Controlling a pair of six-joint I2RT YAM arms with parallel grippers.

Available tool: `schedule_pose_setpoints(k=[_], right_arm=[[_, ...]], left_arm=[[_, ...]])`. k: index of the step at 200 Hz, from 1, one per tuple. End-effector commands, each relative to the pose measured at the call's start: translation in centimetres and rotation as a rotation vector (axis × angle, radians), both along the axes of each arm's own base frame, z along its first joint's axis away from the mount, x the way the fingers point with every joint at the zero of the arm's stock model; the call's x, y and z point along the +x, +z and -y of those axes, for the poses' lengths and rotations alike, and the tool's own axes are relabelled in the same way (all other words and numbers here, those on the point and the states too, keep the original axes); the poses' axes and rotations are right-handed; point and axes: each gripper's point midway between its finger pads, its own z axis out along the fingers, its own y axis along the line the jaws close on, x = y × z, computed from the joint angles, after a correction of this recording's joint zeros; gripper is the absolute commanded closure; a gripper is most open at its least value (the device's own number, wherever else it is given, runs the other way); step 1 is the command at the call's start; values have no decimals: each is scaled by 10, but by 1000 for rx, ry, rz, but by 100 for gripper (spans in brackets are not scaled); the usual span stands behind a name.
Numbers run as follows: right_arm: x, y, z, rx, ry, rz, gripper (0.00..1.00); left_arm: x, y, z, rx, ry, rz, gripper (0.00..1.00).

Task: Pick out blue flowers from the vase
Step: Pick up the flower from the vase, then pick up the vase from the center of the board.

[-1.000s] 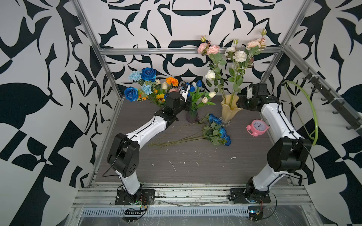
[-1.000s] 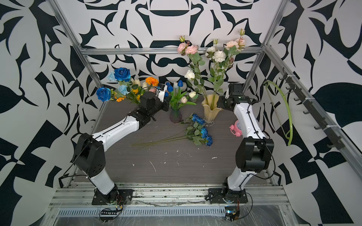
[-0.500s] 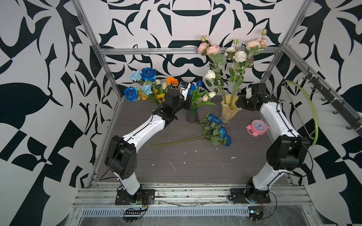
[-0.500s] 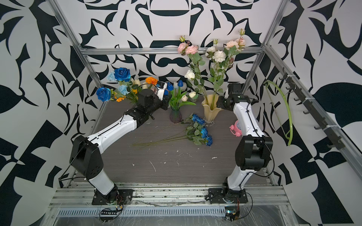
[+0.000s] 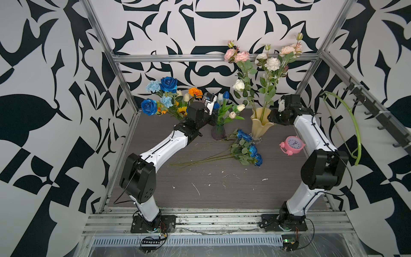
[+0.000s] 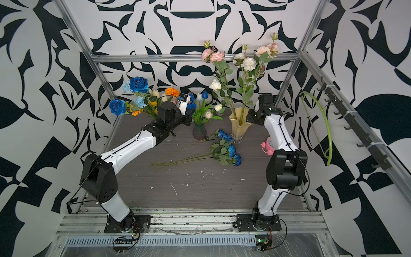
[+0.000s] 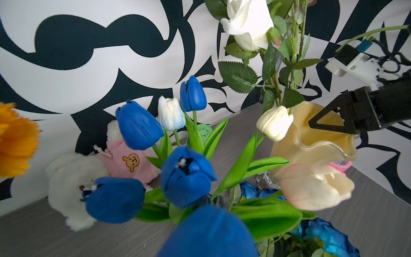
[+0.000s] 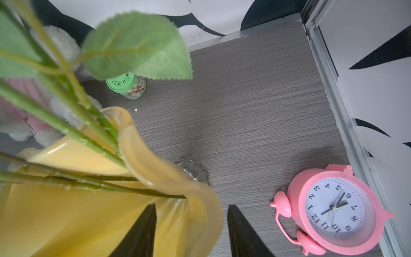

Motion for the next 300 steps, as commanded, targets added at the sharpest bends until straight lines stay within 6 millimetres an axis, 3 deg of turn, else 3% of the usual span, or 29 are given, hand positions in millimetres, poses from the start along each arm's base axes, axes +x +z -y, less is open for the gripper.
schedule_pose_setpoints(k=[1, 24, 75, 124, 141, 170, 186, 199, 220, 263, 300], right_arm=[[6, 21, 0, -2, 13, 51, 56], [9, 23, -1, 7, 18, 56, 67], [16, 23, -2, 15, 22, 47, 68], [14, 19, -3, 7, 28, 18, 71], [13, 19, -1, -4, 25, 15, 77], [14, 21, -1, -2, 21, 17, 100], [16, 24, 0, 1, 10, 31, 100], [18, 28, 1, 6, -3, 47, 100], [24, 33, 3, 16, -27, 80, 100], [34, 39, 8, 33, -80, 141, 100], [41, 40, 16, 33, -127, 199, 100]], left_arm=[[-7, 28, -5, -1, -7, 43, 100], [-16, 40, -9, 23, -15, 62, 100], [-39, 73, -21, 81, -41, 114, 100], [-77, 113, -30, 130, -119, 95, 100], [-92, 121, -35, 156, -137, 100, 100], [-116, 132, -48, 177, -153, 108, 100], [-128, 133, -56, 203, -159, 109, 100], [-135, 124, -60, 240, -168, 91, 100], [-140, 89, -62, 362, -163, 21, 100], [-163, 27, -43, 593, -210, -43, 100], [-171, -27, -33, 728, -246, -134, 100]])
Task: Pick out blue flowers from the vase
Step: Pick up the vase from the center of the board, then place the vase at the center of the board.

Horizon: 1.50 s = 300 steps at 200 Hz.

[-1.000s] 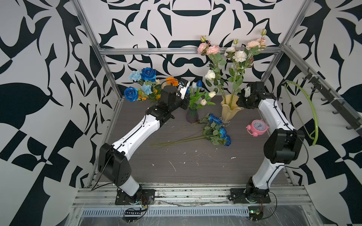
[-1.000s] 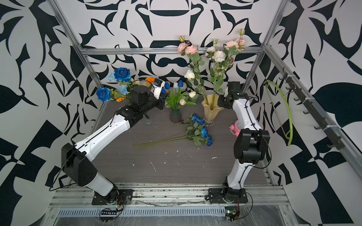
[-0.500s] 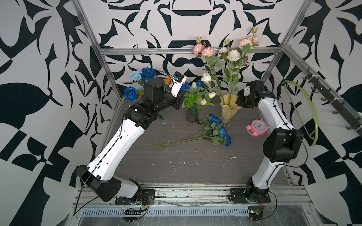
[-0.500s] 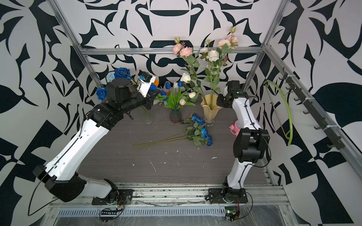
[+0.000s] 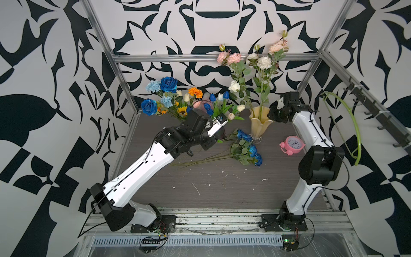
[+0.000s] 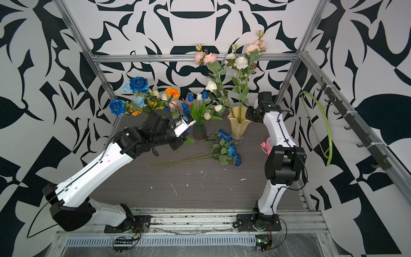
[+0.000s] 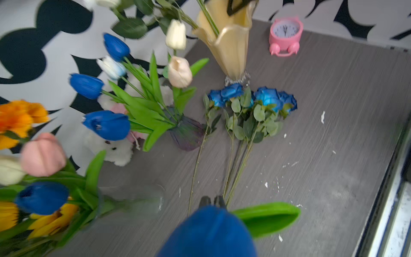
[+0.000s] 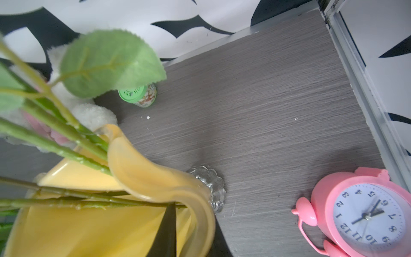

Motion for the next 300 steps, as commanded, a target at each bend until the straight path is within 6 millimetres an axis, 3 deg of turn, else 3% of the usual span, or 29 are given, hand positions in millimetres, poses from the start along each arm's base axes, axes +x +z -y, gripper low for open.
schedule_pose_setpoints(k=[1, 56, 135, 208, 274, 300], right_arm=[[23, 38, 22, -67, -90, 191, 100], [27, 39, 39, -73, -168, 293, 100], [47, 37, 55, -92, -220, 331, 100], [61, 43, 67, -104, -277, 415, 100], [77, 22, 70, -43, -285, 396, 100], [78, 23, 66, -21, -272, 396, 100]], left_arm=[[-3, -38, -8, 144, 19, -44, 100], [2, -118, 1, 342, 16, -140, 100], [9, -197, 12, 561, 7, -183, 100], [28, -220, 27, 623, -1, -105, 100], [52, -227, 54, 631, -1, -36, 92], [60, -228, 64, 636, -2, 2, 91]])
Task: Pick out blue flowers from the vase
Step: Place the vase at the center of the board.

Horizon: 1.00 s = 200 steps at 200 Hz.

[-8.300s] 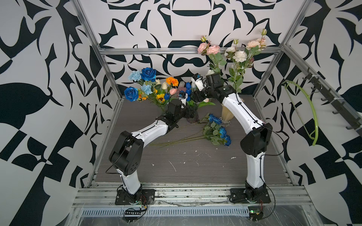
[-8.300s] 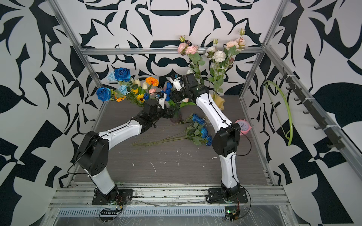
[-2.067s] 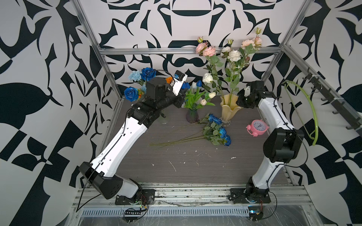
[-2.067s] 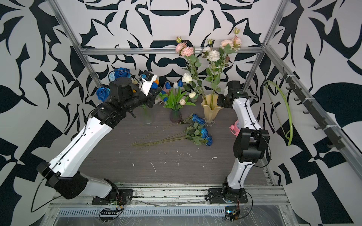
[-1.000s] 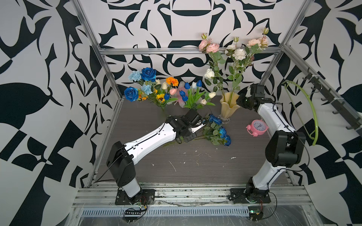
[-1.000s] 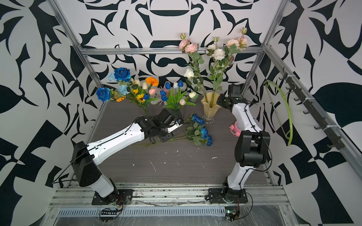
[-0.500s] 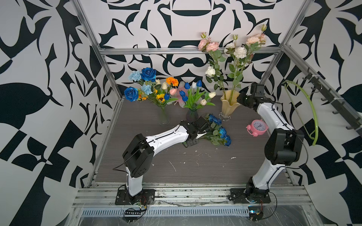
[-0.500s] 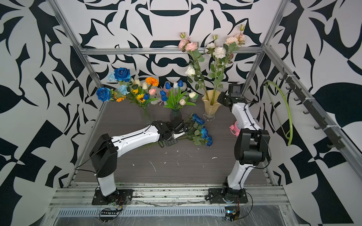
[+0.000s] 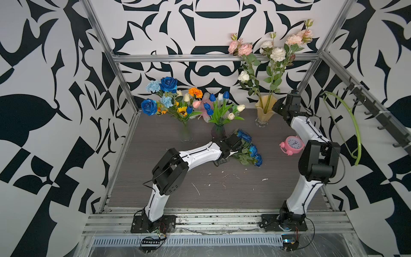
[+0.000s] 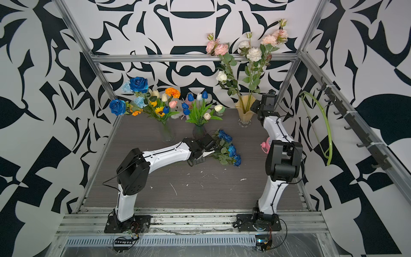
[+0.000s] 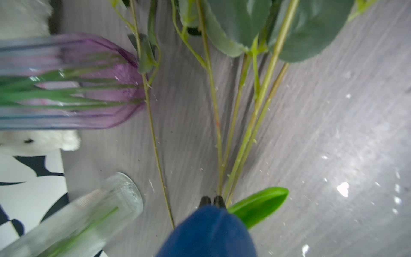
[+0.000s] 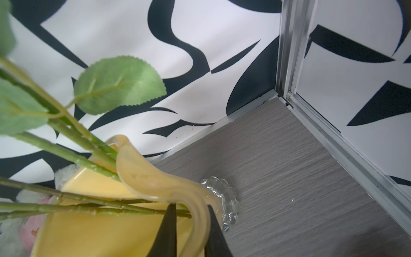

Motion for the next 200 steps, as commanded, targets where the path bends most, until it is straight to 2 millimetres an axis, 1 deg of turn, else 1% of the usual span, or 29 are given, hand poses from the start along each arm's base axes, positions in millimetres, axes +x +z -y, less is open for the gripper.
schedule_pose_setpoints(k=[1, 14, 27, 45, 83, 127, 149, 183, 200], right_arm=[[6, 9, 9, -36, -25, 32, 100], [7, 9, 5, -13, -12, 30, 100], [5, 5, 4, 0, -9, 10, 100], [4, 4, 2, 17, -9, 10, 100], [-1, 6, 1, 32, -8, 3, 100], [-6, 6, -2, 51, -9, 4, 100], [-10, 10, -4, 59, -10, 14, 100], [-12, 19, -7, 66, -4, 29, 100], [-12, 17, -8, 67, -5, 25, 100]], left_arm=[[12, 7, 17, -17, -20, 59, 90], [13, 6, 20, -19, -24, 68, 88], [14, 4, 20, -13, -28, 72, 87], [14, 2, 20, -10, -29, 75, 83], [13, -1, 19, -9, -35, 79, 70], [15, -3, 22, -15, -36, 84, 52], [15, -4, 22, -18, -34, 85, 44], [15, -3, 21, -26, -28, 89, 39], [14, -2, 20, -31, -24, 90, 38]])
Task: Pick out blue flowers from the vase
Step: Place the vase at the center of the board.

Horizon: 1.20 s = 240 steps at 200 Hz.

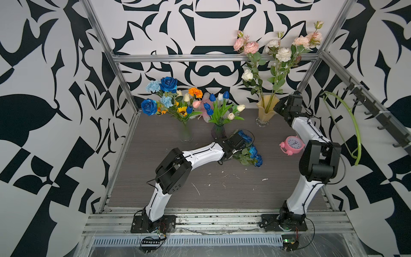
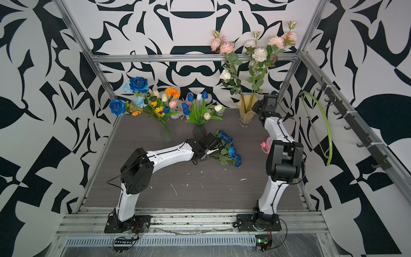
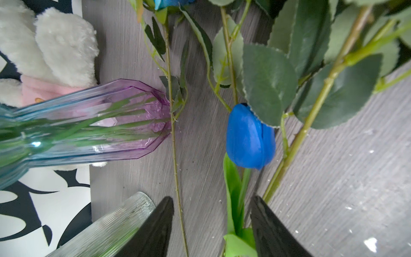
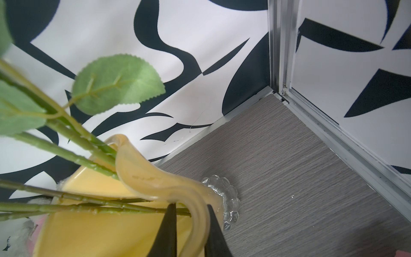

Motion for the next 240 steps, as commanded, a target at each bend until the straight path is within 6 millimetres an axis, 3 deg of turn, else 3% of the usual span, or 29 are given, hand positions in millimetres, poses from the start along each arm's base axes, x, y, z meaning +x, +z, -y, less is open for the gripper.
schedule_pose_setpoints(k=[1, 42, 164, 210, 240], right_arm=[[-9, 19, -9, 10, 20, 21, 100], [-10, 4, -7, -10, 10, -4, 100], [-4, -3, 6, -5, -31, -17, 100], [-2, -8, 11, -9, -39, -25, 82], [0, -8, 14, -21, -40, -25, 64]], left_arm=[[-3, -5, -1, 2, 5, -5, 37], [-3, -4, -1, -4, 4, 0, 34], [-2, -5, 2, 0, -3, -1, 31], [-3, -7, 1, 4, 3, -13, 31], [-3, -8, 1, 4, 7, -15, 31]])
